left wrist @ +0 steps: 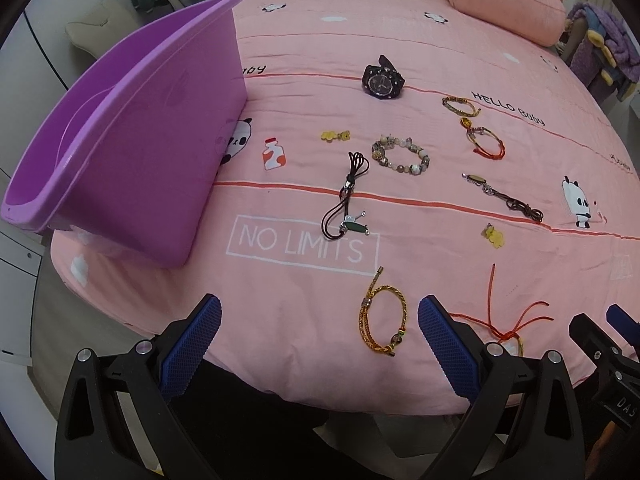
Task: Organize jewelry
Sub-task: 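Move left tool to yellow braided bracelet while right tool approaches red-cord bracelet, then close left tool on yellow braided bracelet while right tool grips red-cord bracelet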
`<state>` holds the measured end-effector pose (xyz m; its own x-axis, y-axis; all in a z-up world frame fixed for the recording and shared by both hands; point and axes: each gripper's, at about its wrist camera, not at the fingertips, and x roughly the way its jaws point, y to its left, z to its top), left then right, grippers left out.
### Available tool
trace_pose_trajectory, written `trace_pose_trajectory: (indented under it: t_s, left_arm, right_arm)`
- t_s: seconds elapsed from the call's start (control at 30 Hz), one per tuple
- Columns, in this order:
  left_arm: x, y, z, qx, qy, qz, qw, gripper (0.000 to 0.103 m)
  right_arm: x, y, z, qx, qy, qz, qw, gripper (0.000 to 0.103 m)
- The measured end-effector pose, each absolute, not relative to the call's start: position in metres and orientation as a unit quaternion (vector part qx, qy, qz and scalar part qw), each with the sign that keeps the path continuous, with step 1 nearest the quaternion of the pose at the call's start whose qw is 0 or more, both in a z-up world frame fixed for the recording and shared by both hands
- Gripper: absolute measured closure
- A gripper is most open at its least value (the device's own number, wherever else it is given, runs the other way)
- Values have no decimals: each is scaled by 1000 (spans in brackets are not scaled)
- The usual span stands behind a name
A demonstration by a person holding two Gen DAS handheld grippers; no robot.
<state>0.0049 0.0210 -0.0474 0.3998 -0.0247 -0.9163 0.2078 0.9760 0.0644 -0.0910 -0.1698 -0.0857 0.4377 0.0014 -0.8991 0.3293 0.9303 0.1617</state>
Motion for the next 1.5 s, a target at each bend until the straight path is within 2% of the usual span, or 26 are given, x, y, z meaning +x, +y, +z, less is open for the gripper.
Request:
trace_pose_trajectory:
  t_s: [0.53, 1.07, 1.33, 1.4, 1.5]
  left_arm:
    - [2, 17, -112, 102, 560, -110, 815, 6]
    - [13, 6, -146, 104, 574, -134, 801, 6]
    - [16, 2, -161, 98, 588, -145, 790, 8]
    - [15, -3, -161, 105, 588, -150, 788, 14]
    - [13, -9, -162, 116, 587, -151, 787, 17]
  right_arm:
    - [-89, -178, -155, 173, 596, -91, 778, 10]
    - [-87, -176, -182, 112, 612, -112, 775, 11]
    - [-86, -171, -194, 101, 608, -119, 778, 21]
    - [-87, -168, -195, 95, 607, -117, 780, 26]
    - [-87, -160, -194, 86, 608, -117, 781, 37]
